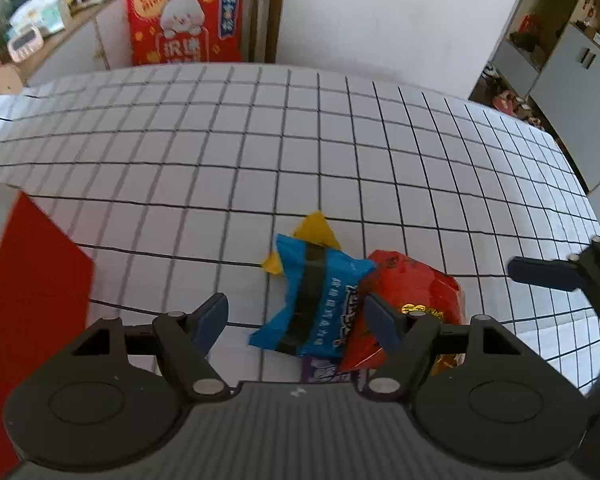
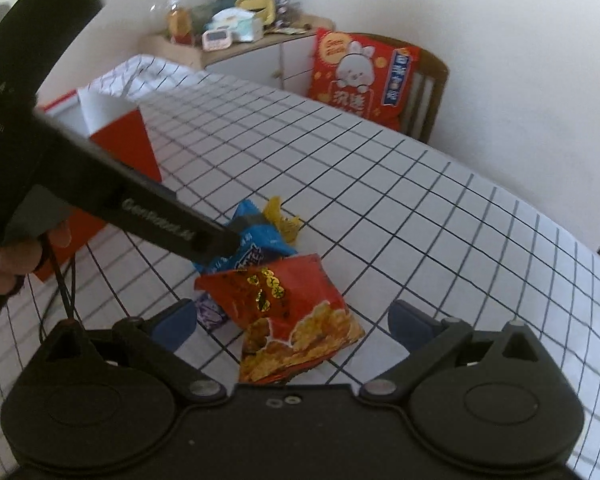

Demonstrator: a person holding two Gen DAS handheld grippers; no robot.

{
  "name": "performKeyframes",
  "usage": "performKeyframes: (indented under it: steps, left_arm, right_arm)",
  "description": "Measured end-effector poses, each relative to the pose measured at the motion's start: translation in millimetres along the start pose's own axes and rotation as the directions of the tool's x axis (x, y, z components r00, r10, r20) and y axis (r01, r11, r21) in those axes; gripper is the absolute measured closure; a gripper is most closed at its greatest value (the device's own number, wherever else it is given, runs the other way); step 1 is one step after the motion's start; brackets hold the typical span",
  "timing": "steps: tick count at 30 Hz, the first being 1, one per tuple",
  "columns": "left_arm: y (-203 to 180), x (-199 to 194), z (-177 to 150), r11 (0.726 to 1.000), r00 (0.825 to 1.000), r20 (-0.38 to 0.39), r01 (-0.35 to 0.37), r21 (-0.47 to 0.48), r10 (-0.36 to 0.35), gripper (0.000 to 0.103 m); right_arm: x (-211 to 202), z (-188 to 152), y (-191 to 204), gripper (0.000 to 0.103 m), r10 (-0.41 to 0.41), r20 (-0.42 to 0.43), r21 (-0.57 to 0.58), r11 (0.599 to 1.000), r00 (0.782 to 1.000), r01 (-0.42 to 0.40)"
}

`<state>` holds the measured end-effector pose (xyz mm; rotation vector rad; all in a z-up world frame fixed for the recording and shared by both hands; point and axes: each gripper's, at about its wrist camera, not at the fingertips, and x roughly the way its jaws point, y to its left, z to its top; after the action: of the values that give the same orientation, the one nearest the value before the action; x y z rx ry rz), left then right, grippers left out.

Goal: Organize snacks
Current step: 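Grasp the blue packet with the left tool while the right tool grasps the red chip bag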

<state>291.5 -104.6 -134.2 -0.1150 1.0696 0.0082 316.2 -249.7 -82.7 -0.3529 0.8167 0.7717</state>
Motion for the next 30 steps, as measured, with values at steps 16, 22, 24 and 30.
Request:
performKeyframes:
  steps: [16,22,24,30]
  left_arm:
    - [5.5,35.3,-0.3,1.000,0.998,-0.066,0.017,-0.008,-0.017,0.032]
    - [3.3,37.0,-2.0,1.000,0.998,-0.058,0.030,-0.004,-0.030,0.056]
    - [0.9,34.8,-3.0,1.000,0.998,-0.054,0.023,-0.004,-0.023,0.060]
    - [5.4,21.9,-9.1,1.000,0.999,-0.043,0.001,-0.014,-0.001,0.066]
  right_arm:
    - [36.8,-8.7,-3.7,0.016,0.032,-0.023,-0.016,0.999,0.999,-0.033]
    - [30.9,-11.6,-0.5,0.023,0.012,-0.011,0.003,1.000,1.000,-0.012]
    - [28.5,-12.4,2.0,0.024,0.009,-0.009,0.006,1.000,1.000,-0.009]
    - [18.0,-14.5,7.6,0.031,-0.021,-0.014,0.052,0.998,1.000,0.021]
